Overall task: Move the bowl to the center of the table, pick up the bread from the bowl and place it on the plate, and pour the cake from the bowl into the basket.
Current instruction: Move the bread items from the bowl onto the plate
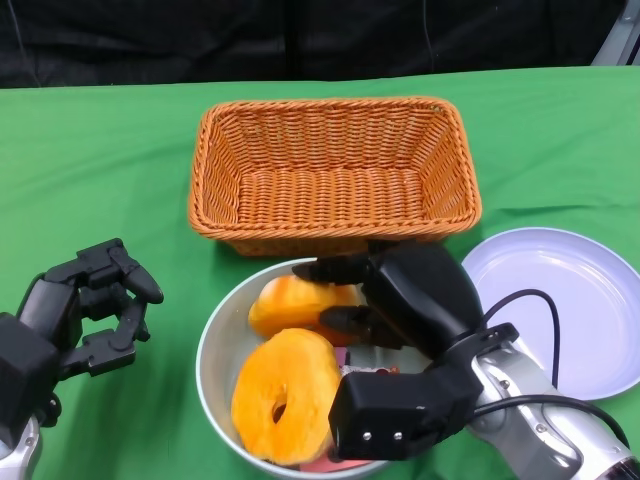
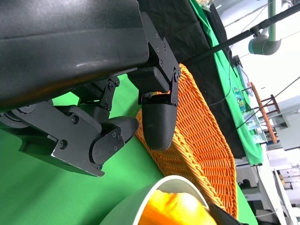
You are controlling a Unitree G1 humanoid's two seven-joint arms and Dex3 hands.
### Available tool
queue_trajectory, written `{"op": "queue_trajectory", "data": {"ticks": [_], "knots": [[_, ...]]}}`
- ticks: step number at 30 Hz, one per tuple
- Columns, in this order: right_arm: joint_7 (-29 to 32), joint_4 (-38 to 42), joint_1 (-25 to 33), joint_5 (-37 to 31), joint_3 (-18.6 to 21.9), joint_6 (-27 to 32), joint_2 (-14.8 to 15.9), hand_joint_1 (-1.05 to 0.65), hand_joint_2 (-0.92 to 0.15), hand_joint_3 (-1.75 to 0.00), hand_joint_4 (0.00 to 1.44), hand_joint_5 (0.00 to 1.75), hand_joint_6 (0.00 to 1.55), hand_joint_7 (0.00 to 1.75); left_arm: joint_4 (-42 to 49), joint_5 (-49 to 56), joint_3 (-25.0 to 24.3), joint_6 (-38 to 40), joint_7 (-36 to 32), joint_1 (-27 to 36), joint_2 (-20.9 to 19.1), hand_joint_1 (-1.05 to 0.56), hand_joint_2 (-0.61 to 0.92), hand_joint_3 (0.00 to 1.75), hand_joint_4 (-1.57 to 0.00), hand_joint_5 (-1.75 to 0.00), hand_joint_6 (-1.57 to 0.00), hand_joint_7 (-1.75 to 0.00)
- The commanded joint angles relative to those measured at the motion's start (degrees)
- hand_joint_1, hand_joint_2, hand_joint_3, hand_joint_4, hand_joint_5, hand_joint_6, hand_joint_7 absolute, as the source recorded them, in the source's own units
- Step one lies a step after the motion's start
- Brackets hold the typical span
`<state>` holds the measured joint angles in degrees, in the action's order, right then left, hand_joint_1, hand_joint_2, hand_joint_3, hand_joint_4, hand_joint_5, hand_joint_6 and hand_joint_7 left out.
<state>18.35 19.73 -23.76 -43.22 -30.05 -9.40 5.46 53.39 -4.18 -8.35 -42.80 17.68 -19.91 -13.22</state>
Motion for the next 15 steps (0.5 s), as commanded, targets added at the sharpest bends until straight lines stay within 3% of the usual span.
{"op": "queue_trajectory", "data": {"ticks": [1,8,15], "knots": [[-1.70,-4.08,1.40,1.81,1.99,0.56,0.36,-0.22,-0.92,-0.03,0.72,1.54,1.12,0.11,0.14,0.05,-0.28,-0.58,-0.50,-0.44,-0.68,-0.03,0.64,1.03,-0.72,-1.75,-0.70,-1.48],[-4.03,-8.45,3.11,3.85,4.05,0.48,-0.24,-0.14,-0.92,-0.02,0.69,1.61,1.14,0.12,0.17,-0.14,-0.37,-0.24,-0.35,-0.60,-0.77,-0.03,0.64,1.02,-0.70,-1.75,-0.70,-1.48],[-5.48,-13.07,4.65,6.38,6.10,-0.09,-0.45,-0.09,-0.92,-0.02,0.74,1.45,1.13,0.13,0.66,-0.42,-0.51,-0.08,0.03,-0.92,-0.87,-0.02,0.65,0.99,-0.70,-1.74,-0.71,-1.45]]}}
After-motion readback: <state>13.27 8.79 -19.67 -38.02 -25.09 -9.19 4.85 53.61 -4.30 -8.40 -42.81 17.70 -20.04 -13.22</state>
